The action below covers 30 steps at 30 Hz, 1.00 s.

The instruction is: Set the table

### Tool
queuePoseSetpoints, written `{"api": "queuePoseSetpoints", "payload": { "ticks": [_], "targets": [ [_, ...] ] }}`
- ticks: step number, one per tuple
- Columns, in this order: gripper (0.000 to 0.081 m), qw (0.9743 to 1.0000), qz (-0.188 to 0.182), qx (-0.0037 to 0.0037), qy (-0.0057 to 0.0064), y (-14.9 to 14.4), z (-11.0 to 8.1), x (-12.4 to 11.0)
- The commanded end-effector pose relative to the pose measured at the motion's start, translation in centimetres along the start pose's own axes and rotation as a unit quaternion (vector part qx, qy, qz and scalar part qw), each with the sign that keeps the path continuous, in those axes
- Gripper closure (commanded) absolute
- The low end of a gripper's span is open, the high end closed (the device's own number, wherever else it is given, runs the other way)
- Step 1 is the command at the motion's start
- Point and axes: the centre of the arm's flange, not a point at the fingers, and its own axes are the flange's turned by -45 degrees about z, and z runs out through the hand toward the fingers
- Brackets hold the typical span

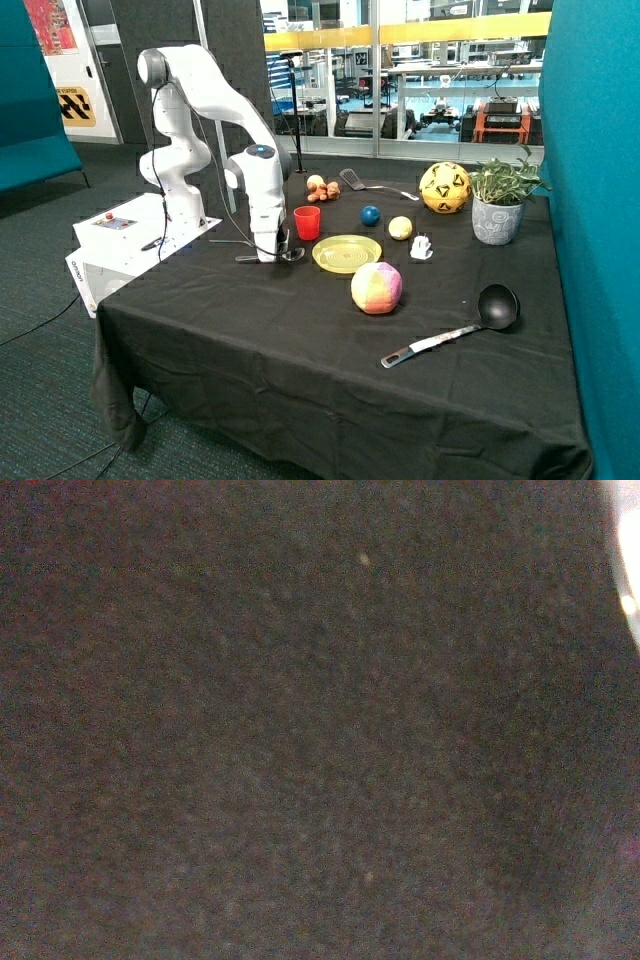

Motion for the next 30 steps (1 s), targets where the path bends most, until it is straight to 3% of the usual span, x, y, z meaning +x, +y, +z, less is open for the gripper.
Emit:
{"api": "queuePoseSetpoints", "payload": {
  "ticks": [1,19,21,23,30],
  "targets": [
    [0.0808,0.9999,0.01,-0.00097,-0.0024,-0.4,-1.3,0.1],
    [0.0808,0.9984,0.057,-0.00109,-0.0024,-2.4,-2.6,-2.2],
    [0.0808,0.9973,0.073,-0.00113,-0.0024,-2.8,-2.9,-2.7],
    [0.0808,0.9944,0.106,-0.0012,-0.0023,-3.0,-3.2,-3.3],
    [0.0808,0.9893,0.146,-0.0013,-0.0023,-3.7,-3.0,-4.4]
  ]
}}
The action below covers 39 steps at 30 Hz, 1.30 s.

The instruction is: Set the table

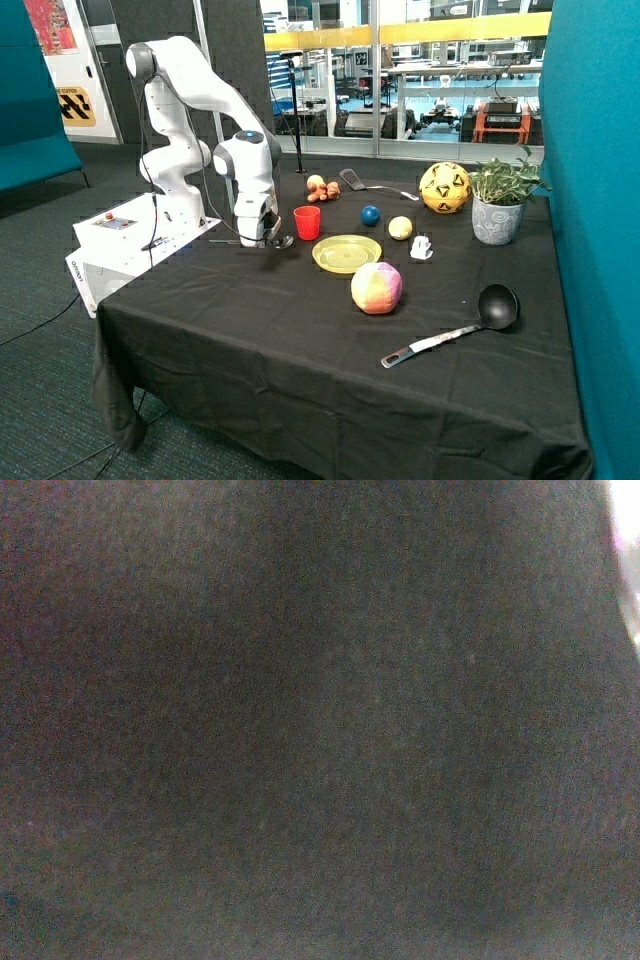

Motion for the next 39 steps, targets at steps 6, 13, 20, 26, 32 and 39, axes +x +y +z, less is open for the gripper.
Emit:
{"api": "queuePoseSetpoints", "payload": {
  "ticks": [6,13,20,26,32,39],
  "targets": [
    [0.0808,0.9987,0.052,-0.00094,0.0005,-1.3,-0.4,-2.3],
    [0.0808,0.9995,0.032,-0.00095,0.0005,-3.3,-1.0,-3.2],
    [0.0808,0.9999,0.015,-0.00095,0.0005,-4.7,-1.4,-4.0],
    [0.0808,0.9999,0.015,-0.00096,0.0005,-4.6,-1.4,-5.8],
    [0.0808,0.9996,0.028,-0.00095,0.0005,-3.7,-1.0,-7.6],
    [0.0808,0.9991,0.042,-0.00094,0.0005,-2.8,-0.7,-9.0]
  ]
}}
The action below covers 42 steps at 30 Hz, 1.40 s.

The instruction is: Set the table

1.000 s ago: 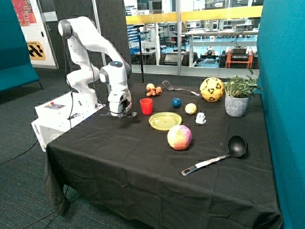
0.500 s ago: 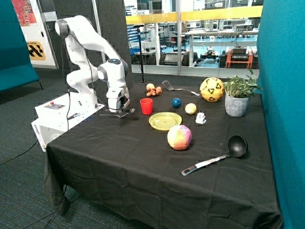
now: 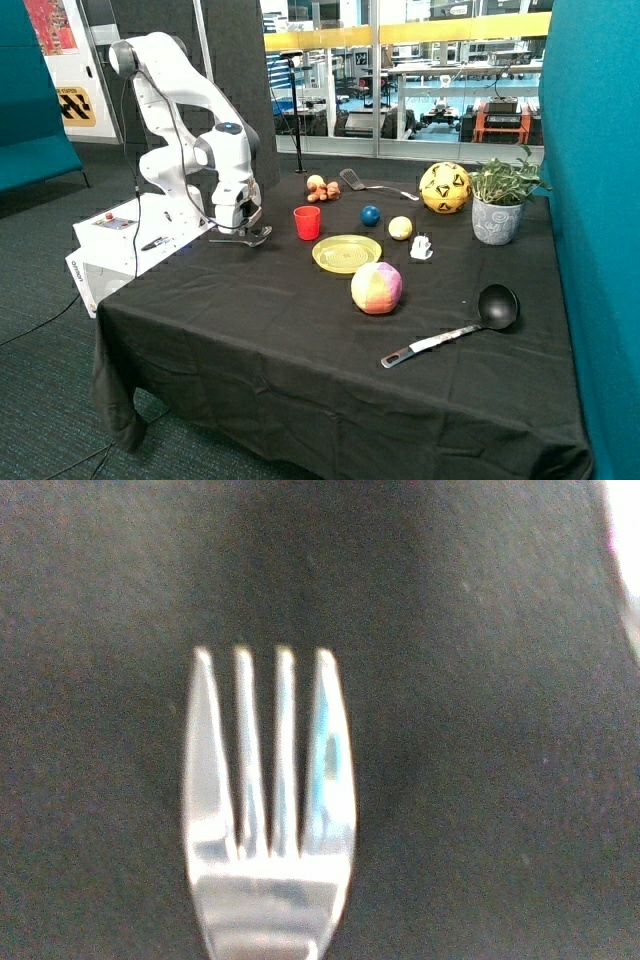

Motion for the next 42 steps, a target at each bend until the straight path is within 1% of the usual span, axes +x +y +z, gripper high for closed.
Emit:
{"api": "queuePoseSetpoints", "payload": {
  "ticks": [1,12,22,31,42],
  "targets": [
    [0.0808,0.9999,0.012,0.00043,0.0013,1.1,0.3,-2.3],
    [0.0808,1.0,0.006,0.00042,0.0013,0.5,0.8,-3.3],
    [0.0808,1.0,0.003,0.00042,0.0013,0.1,1.7,-4.6],
    [0.0808,0.9999,0.01,0.00043,0.0013,0.5,2.5,-4.9],
    [0.0808,1.0,0.009,0.00042,0.0013,0.5,3.5,-5.5]
  ]
}}
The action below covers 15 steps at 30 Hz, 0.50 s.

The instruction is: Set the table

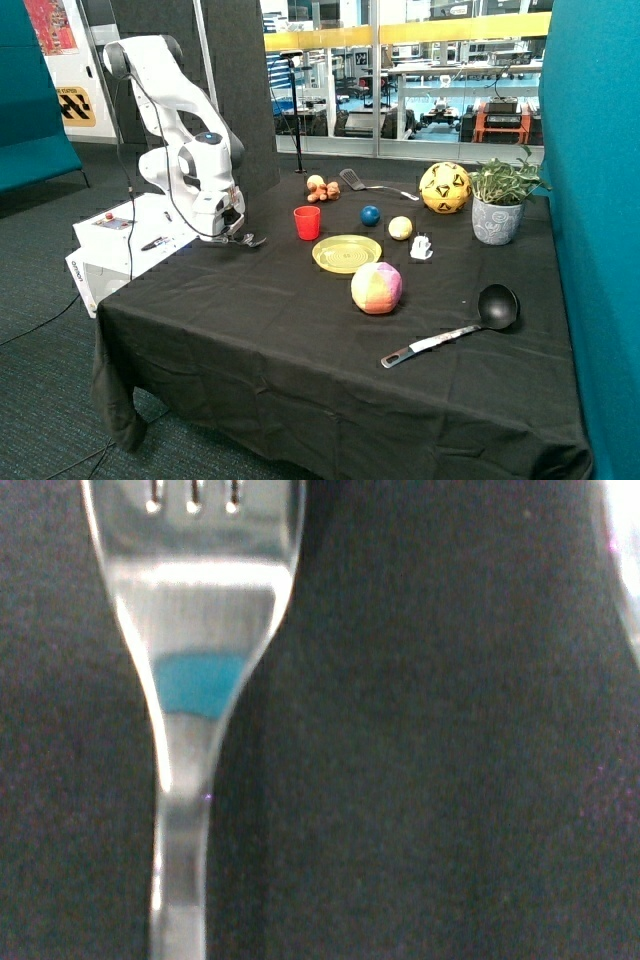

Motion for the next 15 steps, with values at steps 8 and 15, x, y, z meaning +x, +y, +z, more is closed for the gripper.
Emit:
{"api": "queuePoseSetpoints", "payload": {
  "ticks": [8,15],
  "targets": [
    [0.0808,1.0,-0.005,0.00041,-0.0012,-0.2,1.5,-0.1],
    [0.0808,0.9999,-0.011,0.00042,-0.0012,-0.6,1.4,0.7]
  ]
}}
